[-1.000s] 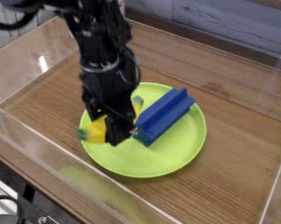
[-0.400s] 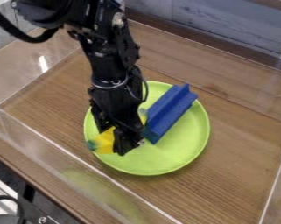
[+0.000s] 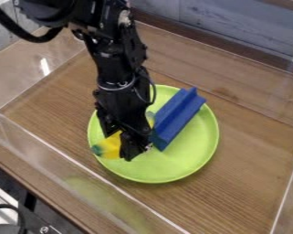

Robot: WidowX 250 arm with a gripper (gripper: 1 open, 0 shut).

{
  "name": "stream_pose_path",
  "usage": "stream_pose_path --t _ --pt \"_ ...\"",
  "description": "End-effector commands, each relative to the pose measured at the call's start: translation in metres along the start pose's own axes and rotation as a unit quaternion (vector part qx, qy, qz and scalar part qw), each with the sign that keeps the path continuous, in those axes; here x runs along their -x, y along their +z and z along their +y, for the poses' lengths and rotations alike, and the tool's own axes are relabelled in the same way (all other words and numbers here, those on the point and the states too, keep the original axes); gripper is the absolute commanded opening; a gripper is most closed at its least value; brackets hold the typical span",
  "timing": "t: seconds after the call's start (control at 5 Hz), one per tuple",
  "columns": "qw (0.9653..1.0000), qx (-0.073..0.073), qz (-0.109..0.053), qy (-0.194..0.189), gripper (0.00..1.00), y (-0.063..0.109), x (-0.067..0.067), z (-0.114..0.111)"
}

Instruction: Put the banana in the green plate

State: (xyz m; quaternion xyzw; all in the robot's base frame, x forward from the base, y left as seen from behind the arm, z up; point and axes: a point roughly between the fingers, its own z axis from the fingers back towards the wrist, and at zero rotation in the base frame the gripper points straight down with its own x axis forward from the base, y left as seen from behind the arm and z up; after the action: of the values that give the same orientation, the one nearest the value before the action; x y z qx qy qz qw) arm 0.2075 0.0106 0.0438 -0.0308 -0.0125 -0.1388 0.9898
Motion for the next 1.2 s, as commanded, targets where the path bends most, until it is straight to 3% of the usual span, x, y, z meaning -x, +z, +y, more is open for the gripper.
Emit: stream_pose_path --t 0.0,1.0 --pt "0.9998 -0.005 -0.017 -0.004 0.00 0.0078 -0.0108 0.0013" --pt "0.9999 0.002 -0.014 0.003 0.00 0.0031 -0.0175 0.0018"
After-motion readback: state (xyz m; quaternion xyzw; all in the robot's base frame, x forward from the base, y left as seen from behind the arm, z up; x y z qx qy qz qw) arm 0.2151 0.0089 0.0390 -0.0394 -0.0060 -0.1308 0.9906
